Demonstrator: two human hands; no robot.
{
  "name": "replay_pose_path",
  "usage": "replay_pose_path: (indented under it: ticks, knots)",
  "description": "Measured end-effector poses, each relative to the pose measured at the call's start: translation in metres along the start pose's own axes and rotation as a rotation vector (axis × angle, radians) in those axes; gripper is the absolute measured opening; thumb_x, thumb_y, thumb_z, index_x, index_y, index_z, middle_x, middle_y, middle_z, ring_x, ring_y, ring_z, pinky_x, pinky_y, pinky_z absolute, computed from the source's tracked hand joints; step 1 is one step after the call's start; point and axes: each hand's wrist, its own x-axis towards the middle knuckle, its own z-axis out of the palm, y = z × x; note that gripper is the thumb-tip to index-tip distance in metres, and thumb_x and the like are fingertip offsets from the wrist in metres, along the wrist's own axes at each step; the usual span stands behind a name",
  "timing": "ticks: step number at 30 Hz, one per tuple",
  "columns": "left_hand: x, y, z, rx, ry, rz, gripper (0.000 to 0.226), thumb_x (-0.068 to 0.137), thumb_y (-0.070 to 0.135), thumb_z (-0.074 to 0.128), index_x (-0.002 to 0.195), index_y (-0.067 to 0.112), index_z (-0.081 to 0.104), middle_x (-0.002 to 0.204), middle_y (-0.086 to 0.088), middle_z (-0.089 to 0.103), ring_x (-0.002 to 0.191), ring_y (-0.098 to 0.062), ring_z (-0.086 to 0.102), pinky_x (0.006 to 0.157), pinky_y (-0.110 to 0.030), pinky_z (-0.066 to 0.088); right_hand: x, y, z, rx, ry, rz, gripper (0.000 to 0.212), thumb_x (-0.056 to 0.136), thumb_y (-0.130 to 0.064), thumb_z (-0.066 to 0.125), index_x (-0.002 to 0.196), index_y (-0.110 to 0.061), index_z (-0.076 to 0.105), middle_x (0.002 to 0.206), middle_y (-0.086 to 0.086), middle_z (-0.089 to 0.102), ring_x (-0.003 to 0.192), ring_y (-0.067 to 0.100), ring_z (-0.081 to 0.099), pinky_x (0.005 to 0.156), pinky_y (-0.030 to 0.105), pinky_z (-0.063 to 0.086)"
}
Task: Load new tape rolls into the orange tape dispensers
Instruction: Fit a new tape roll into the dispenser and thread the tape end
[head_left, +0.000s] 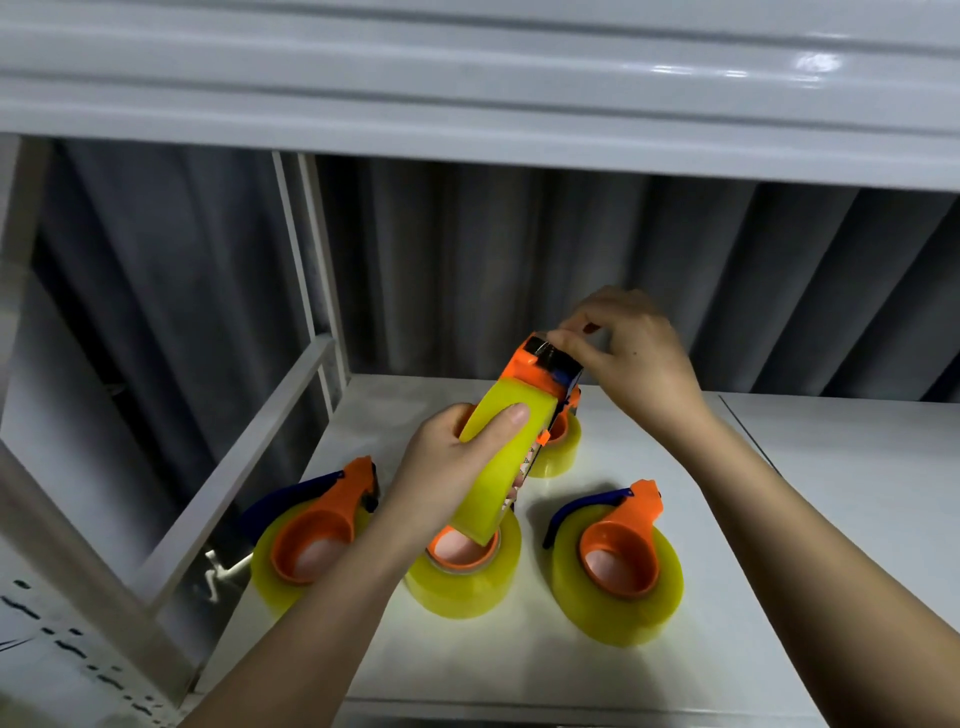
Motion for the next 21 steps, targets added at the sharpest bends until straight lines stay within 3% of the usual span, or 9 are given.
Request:
replay_pose_path:
  ticks: [4, 7, 11, 13, 16, 18, 21]
  knots:
    - [-0.002, 0.001, -0.004, -0.01, -0.074, -0.004, 0.007, 0.091, 0.028, 0.057, 0.088, 0.023, 0.062, 0.065, 0.007, 0.072, 0.058, -0.006, 0.068, 0.053, -0.017, 0.054, 0.0, 0.004, 0.004, 0.061, 0.077, 0.041, 0.019, 0.086, -0.034, 0.066, 0.081, -0.016, 0.07, 0.093, 0.0, 0.059, 0.093, 0.021, 0.056, 0.073, 0.04, 0.048]
    - [0.0, 0.003, -0.005, -0.013, -0.109, -0.037, 0.006, 0.093, 0.023, 0.055, 0.093, 0.02, 0.06, 0.067, 0.0, 0.072, 0.059, -0.011, 0.069, 0.056, -0.023, 0.057, 0.002, 0.002, 0.007, 0.014, 0.117, 0.038, 0.019, 0.086, -0.034, 0.065, 0.081, -0.017, 0.071, 0.094, 0.0, 0.059, 0.093, 0.019, 0.055, 0.072, 0.035, 0.045]
    - [-0.002, 0.007, -0.007, 0.014, -0.134, -0.038, 0.009, 0.095, 0.018, 0.05, 0.091, 0.022, 0.057, 0.06, 0.01, 0.07, 0.054, -0.003, 0.066, 0.05, -0.016, 0.052, 0.005, -0.001, 0.005, 0.01, 0.156, 0.011, 0.027, 0.086, -0.039, 0.061, 0.081, -0.014, 0.07, 0.092, 0.001, 0.059, 0.089, 0.017, 0.055, 0.07, 0.032, 0.043]
    - [-0.004, 0.008, -0.008, 0.042, -0.122, -0.041, 0.015, 0.096, 0.017, 0.049, 0.085, 0.025, 0.055, 0.057, 0.01, 0.068, 0.051, 0.001, 0.064, 0.05, -0.014, 0.052, 0.009, 0.002, 0.001, 0.05, 0.155, 0.024, 0.022, 0.086, -0.033, 0.065, 0.08, -0.012, 0.07, 0.092, 0.002, 0.059, 0.09, 0.019, 0.055, 0.072, 0.034, 0.044]
    - [-0.003, 0.007, -0.007, 0.03, -0.049, -0.054, 0.01, 0.084, 0.041, 0.058, 0.084, 0.031, 0.06, 0.081, 0.004, 0.071, 0.071, -0.006, 0.068, 0.069, -0.024, 0.057, 0.011, 0.006, 0.0, 0.087, 0.073, 0.011, 0.017, 0.086, -0.029, 0.067, 0.082, -0.013, 0.07, 0.093, -0.001, 0.057, 0.093, 0.018, 0.055, 0.075, 0.035, 0.045]
    - [-0.003, 0.007, -0.007, 0.026, -0.049, -0.071, 0.034, 0.066, 0.057, 0.057, 0.088, 0.032, 0.063, 0.087, 0.005, 0.072, 0.081, -0.013, 0.07, 0.074, -0.03, 0.058, 0.012, 0.006, 0.001, 0.114, 0.04, 0.025, 0.015, 0.086, -0.028, 0.067, 0.083, -0.013, 0.07, 0.094, -0.005, 0.054, 0.095, 0.017, 0.054, 0.077, 0.032, 0.045]
    - [-0.002, 0.007, -0.011, 0.046, -0.065, -0.088, 0.028, 0.073, 0.053, 0.057, 0.091, 0.033, 0.064, 0.089, 0.006, 0.072, 0.084, -0.015, 0.07, 0.075, -0.03, 0.058, 0.013, 0.008, 0.002, 0.212, 0.026, 0.05, 0.009, 0.086, -0.024, 0.067, 0.081, -0.017, 0.067, 0.091, -0.007, 0.052, 0.088, 0.006, 0.053, 0.077, 0.019, 0.042]
